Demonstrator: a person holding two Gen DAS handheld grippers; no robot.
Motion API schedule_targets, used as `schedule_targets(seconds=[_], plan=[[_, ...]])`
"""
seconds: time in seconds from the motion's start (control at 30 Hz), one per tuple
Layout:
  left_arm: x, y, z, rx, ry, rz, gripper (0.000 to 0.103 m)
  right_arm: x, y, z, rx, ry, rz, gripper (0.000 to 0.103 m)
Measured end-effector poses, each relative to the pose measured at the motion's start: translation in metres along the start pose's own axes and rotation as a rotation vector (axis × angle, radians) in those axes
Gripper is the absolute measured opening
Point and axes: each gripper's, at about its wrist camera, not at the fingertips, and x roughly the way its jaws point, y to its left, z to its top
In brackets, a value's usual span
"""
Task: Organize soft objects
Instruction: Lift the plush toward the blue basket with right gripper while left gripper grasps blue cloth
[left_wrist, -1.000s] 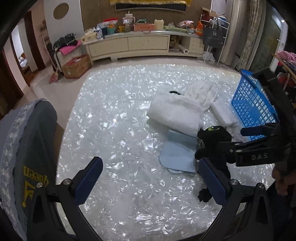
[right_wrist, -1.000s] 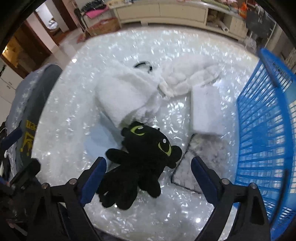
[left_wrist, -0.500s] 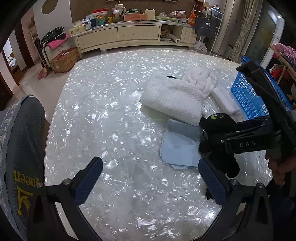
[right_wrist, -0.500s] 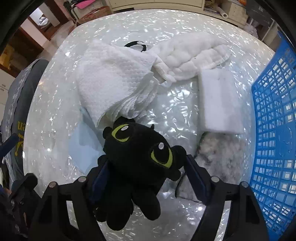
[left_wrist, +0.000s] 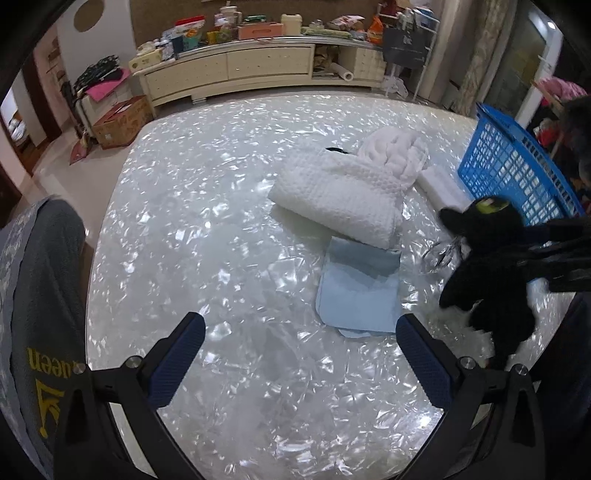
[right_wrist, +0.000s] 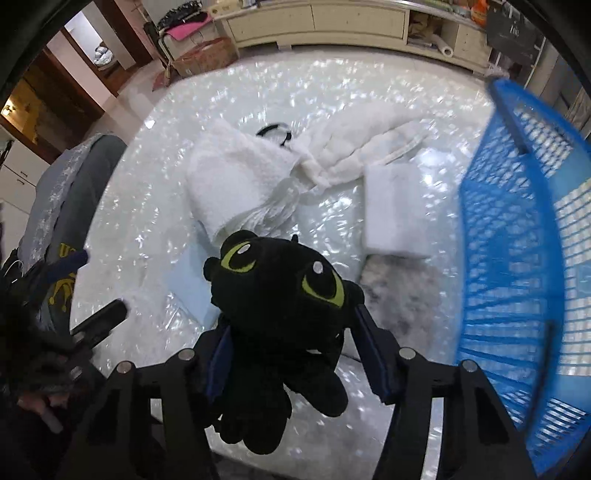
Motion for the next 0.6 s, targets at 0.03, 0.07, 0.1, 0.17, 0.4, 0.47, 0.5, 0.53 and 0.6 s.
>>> schedule_targets(seconds=[0.03,0.07,0.1,0.17,0.4,0.47,0.5,0.53,0.6], plan=[[0.004,-0.001,0.001,0.008,0.007,-0.002,0.103,-0.008,-0.002,-0.001,-0.001,-0.007,0.003,0.058],[0.007,-0.001,0.002,0.012,0.011,-0.003,0.103,-0.014,-0.006,-0.004,0.002,-0.015,0.007,0.058],[0.011,-0.002,0.003,0.018,0.016,-0.009,0.103,-0.020,-0.008,-0.004,0.004,-0.022,0.011,0.058],[0.019,-0.002,0.006,0.036,0.023,-0.024,0.103,-0.032,-0.012,-0.009,0.006,-0.038,0.018,0.058],[0.043,-0.004,0.024,0.141,0.024,-0.056,0.103,-0.073,-0.028,-0.021,0.009,-0.092,0.023,0.058],[0.051,-0.005,0.030,0.171,0.025,-0.069,0.103,-0.086,-0.037,-0.026,0.020,-0.104,0.021,0.058],[0.057,-0.006,0.034,0.191,0.026,-0.075,0.103,-0.091,-0.042,-0.027,0.028,-0.109,0.021,0.058],[0.061,-0.006,0.036,0.207,0.029,-0.077,0.103,-0.097,-0.046,-0.028,0.039,-0.115,0.023,0.058],[0.067,-0.006,0.041,0.230,0.029,-0.093,0.103,-0.108,-0.057,-0.028,0.061,-0.127,0.021,0.058]])
